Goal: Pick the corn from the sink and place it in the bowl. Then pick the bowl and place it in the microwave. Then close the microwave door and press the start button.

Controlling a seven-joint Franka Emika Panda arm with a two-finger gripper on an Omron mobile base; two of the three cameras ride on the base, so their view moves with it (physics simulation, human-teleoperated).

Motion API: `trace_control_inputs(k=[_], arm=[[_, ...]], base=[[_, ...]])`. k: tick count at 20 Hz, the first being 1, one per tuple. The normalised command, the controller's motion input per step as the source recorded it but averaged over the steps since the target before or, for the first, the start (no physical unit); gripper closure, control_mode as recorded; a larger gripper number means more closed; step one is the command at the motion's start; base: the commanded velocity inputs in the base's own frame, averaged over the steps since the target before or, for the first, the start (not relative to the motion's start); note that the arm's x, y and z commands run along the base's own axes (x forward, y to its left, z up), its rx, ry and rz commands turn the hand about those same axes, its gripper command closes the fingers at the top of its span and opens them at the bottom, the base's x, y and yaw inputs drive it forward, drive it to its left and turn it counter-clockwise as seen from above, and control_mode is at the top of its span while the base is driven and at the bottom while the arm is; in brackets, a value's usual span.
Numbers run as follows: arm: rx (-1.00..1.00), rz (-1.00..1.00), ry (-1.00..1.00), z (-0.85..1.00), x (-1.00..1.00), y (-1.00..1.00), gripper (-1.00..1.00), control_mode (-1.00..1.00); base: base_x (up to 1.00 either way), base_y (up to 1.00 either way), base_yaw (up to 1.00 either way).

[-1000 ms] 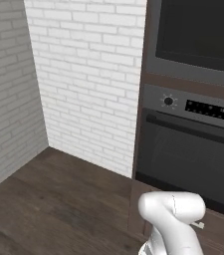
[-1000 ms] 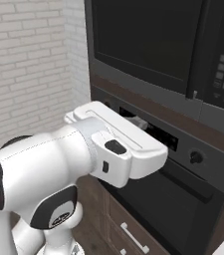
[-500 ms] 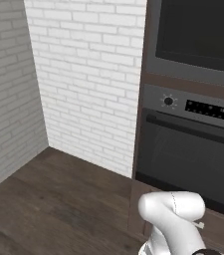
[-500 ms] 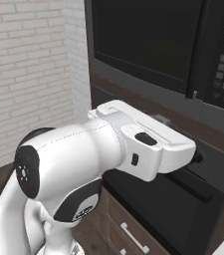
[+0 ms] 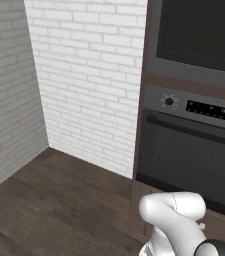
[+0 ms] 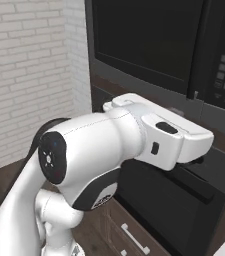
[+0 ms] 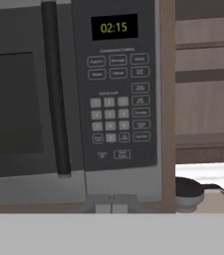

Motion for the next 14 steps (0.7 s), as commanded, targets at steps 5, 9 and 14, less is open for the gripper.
trace_control_inputs(k=[5,9,14], arm=[[0.0,0.0,0.0,0.0,0.18,-0.23,1.0,-1.0],[0.0,0.0,0.0,0.0,0.19,-0.3,1.0,-1.0],[0.0,0.0,0.0,0.0,0.17,-0.27,1.0,-1.0]], base=[[0.0,0.0,0.0],[0.0,0.0,0.0],[0.0,0.0,0.0]])
